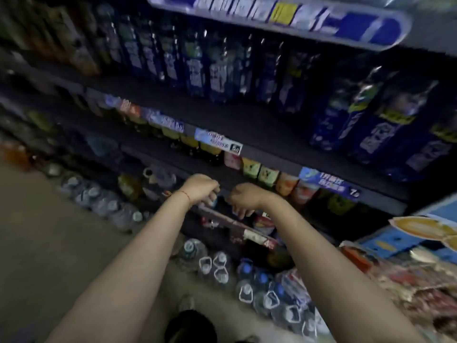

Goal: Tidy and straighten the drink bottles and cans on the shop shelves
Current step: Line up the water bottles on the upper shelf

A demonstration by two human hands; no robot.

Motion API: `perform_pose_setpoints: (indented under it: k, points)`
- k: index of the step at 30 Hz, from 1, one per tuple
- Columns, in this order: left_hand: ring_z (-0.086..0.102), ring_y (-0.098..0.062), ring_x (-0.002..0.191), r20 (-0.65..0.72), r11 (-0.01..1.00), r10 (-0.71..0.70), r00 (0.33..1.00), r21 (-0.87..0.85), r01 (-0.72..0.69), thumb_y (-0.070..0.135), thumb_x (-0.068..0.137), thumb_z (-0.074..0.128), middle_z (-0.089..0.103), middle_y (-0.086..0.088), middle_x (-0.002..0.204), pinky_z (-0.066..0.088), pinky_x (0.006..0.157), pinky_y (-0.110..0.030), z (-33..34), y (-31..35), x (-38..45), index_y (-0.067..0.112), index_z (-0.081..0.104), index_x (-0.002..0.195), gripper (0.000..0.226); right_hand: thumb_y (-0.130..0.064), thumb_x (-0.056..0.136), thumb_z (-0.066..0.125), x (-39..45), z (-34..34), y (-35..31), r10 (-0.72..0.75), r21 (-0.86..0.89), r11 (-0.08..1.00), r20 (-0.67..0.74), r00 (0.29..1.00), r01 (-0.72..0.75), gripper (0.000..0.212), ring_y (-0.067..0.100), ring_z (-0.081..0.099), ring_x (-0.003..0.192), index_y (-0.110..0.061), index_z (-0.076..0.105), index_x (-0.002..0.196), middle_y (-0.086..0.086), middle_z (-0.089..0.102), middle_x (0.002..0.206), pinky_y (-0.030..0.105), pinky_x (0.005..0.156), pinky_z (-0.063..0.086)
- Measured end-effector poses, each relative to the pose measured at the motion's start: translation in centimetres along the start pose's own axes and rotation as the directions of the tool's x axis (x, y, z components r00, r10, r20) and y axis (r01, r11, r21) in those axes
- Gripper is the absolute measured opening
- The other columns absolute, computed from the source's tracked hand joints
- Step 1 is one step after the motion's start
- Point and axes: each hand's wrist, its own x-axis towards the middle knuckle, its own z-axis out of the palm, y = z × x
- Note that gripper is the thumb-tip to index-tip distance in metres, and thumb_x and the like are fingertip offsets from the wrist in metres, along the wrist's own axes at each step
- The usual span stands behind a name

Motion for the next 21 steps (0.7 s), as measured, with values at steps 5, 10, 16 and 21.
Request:
perform_pose_setpoints:
  k: [5, 10, 16, 21]
  points:
    - [0.057, -0.016, 0.056, 0.048, 0.988, -0.136, 0.989, -0.071, 0.14, 0.022, 0.097, 0.046, 0.062, -0.002, 0.072, 0.04, 0.055, -0.022, 2.1, -8.9, 7.0, 0.015, 0.065, 0.086, 0.023, -0.022, 0.1, 0.052, 8.3, 7.9, 5.2, 0.18, 0.112, 0.976, 0.049, 0.982, -0.184, 0.033, 0.023, 0.062, 0.077, 0.002, 0.063, 0.119, 0.023, 0.07, 0.108, 0.039, 0.078, 0.056]
    - [0.058, -0.017, 0.054, 0.052, 0.942, -0.208, 0.977, -0.259, 0.214, 0.02, 0.095, 0.054, 0.062, -0.003, 0.071, 0.043, 0.057, -0.026, 2.5, -16.1, 14.5, 0.017, 0.06, 0.079, 0.017, -0.021, 0.091, 0.057, 17.1, 13.1, 7.5, 0.272, 0.109, 0.959, -0.086, 0.958, -0.262, 0.01, 0.032, 0.069, 0.092, -0.014, 0.064, 0.089, 0.008, 0.062, 0.086, 0.036, 0.079, 0.054]
    - [0.057, -0.016, 0.06, 0.084, 0.859, -0.266, 0.96, -0.431, 0.275, 0.022, 0.1, 0.048, 0.06, -0.003, 0.075, 0.039, 0.057, -0.025, 1.0, -21.8, 21.8, 0.023, 0.059, 0.076, 0.027, -0.033, 0.087, 0.072, 27.8, 14.8, 5.9, 0.369, 0.375, 0.894, -0.312, 0.875, -0.244, 0.077, 0.027, 0.051, 0.129, -0.009, 0.035, 0.15, 0.006, 0.05, 0.142, 0.035, 0.104, 0.042]
    - [0.06, -0.017, 0.059, 0.132, 0.804, -0.276, 0.952, -0.511, 0.304, 0.023, 0.097, 0.053, 0.063, -0.003, 0.073, 0.045, 0.065, -0.027, 0.8, -24.1, 25.2, 0.021, 0.06, 0.079, 0.019, -0.031, 0.087, 0.076, 33.8, 14.8, 3.5, 0.48, 0.561, 0.808, -0.446, 0.756, -0.182, 0.075, 0.027, 0.048, 0.133, -0.001, 0.039, 0.145, 0.012, 0.048, 0.146, 0.021, 0.1, 0.036]
